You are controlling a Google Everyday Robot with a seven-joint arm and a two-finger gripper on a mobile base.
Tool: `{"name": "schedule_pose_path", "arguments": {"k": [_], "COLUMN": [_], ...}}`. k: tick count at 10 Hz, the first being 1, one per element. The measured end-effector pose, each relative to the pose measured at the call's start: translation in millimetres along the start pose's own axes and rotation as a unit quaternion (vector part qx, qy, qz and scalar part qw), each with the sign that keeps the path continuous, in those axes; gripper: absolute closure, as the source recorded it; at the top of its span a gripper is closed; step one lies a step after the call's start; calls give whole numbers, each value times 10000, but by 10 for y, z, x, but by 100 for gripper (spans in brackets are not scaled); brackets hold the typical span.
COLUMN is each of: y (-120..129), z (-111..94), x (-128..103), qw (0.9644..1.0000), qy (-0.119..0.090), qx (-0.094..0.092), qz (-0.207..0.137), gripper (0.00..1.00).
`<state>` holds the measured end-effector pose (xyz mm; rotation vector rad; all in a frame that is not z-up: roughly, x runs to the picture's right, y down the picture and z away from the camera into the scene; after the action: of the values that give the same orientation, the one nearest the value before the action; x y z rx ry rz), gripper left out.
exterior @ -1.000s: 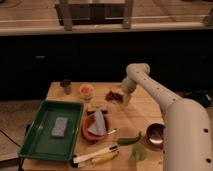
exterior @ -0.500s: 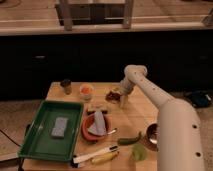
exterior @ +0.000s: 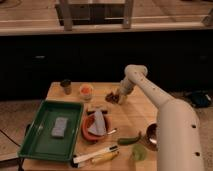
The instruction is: Place grapes in table surface
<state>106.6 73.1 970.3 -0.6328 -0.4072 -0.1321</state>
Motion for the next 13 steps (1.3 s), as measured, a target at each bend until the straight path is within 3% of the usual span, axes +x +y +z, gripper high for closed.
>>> {"name": "schedule_pose_path", "arguments": {"k": [2, 7, 11, 13], "y": [-21, -127, -139, -124], "z": [-36, -448, -913, -1038], "x": [21, -9, -101, -132], "qw": [10000, 9997, 9992, 9990], "qy": [75, 203, 204, 188], "qx": [-2, 95, 346, 397], "qz": [-13, -19, -72, -127], "gripper": [100, 100, 100, 100]}}
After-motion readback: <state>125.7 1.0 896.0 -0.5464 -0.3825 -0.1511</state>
